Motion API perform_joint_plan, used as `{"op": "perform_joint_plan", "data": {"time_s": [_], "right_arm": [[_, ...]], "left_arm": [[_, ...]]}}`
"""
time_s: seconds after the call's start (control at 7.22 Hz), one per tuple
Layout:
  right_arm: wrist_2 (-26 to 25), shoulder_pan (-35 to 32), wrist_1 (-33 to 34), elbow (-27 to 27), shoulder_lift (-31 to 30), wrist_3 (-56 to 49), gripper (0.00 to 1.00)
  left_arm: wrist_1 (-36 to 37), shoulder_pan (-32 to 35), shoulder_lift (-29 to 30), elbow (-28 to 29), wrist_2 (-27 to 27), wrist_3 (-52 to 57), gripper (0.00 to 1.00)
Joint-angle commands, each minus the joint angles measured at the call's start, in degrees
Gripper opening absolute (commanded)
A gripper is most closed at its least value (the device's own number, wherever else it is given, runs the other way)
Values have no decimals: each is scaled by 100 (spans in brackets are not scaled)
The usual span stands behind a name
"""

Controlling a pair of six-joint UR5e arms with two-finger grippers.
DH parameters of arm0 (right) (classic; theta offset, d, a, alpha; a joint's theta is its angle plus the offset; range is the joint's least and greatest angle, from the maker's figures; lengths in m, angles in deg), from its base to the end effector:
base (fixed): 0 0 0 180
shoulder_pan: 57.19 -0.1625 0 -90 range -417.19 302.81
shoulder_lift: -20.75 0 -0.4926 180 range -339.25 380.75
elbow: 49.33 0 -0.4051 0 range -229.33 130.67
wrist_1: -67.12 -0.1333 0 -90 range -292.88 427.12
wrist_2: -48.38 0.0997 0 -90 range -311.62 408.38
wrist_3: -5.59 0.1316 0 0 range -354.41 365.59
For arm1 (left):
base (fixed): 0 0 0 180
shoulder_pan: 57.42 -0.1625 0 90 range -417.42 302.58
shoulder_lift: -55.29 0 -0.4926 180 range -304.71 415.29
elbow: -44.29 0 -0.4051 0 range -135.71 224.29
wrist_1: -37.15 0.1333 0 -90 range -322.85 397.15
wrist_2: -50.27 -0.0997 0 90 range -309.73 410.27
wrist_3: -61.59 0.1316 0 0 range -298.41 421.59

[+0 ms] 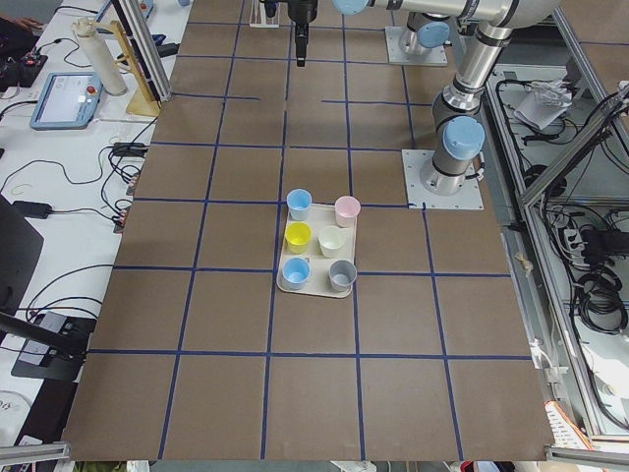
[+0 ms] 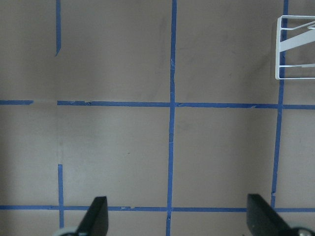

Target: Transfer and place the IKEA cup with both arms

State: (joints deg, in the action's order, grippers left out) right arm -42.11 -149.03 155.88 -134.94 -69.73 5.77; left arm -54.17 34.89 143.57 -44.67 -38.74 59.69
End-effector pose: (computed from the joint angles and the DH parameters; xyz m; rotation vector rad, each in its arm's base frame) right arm 0.1484 -0.5028 0.5645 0.0450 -3.1323 0.0995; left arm -0.1553 -0.4870 0.5454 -0.0115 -3.1231 0.0382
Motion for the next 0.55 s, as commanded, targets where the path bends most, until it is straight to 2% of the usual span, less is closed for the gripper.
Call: {"op": "perform_joint_plan", "data": {"time_s": [0.0,0.42], "right_arm": [[-4,0,10,0,-5,0,100],[14,-9,27,0,-5,0,100]], "left_arm": [[8,-46,-179,-209,-20,49,100],[-36,-126,-250,-227,-12,164,100]]}}
